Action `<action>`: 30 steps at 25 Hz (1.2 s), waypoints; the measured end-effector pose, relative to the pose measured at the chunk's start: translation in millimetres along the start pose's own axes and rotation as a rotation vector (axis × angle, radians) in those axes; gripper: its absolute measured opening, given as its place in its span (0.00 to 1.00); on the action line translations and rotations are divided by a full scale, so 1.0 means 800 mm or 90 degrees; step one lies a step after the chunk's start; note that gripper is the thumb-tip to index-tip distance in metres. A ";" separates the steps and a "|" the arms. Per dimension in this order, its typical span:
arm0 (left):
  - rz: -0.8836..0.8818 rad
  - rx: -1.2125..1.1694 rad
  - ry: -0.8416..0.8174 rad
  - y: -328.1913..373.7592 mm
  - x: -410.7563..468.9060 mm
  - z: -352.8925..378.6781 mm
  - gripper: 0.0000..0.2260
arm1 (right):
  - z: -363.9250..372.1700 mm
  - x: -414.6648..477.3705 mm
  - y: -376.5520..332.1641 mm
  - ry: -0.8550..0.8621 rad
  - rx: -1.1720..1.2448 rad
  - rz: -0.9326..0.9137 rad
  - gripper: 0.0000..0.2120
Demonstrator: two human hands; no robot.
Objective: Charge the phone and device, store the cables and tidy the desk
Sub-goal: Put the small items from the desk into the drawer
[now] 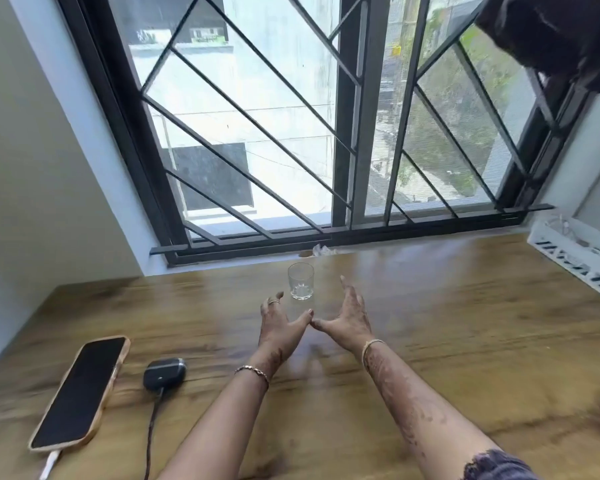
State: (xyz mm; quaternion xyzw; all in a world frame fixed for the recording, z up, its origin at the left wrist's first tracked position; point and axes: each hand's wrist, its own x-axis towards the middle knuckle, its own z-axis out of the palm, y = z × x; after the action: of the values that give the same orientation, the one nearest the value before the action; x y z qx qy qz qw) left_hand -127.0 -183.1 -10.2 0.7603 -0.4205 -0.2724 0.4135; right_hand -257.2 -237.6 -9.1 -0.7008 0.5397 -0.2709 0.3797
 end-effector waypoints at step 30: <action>0.180 -0.060 -0.117 0.115 -0.156 0.133 0.22 | -0.169 -0.146 0.101 0.137 0.088 -0.091 0.30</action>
State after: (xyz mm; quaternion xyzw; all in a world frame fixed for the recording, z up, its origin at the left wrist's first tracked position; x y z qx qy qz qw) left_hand -308.4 -145.8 22.6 0.6450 -0.5462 -0.2992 0.4428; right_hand -440.3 -167.8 4.4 -0.6764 0.5062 -0.4073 0.3469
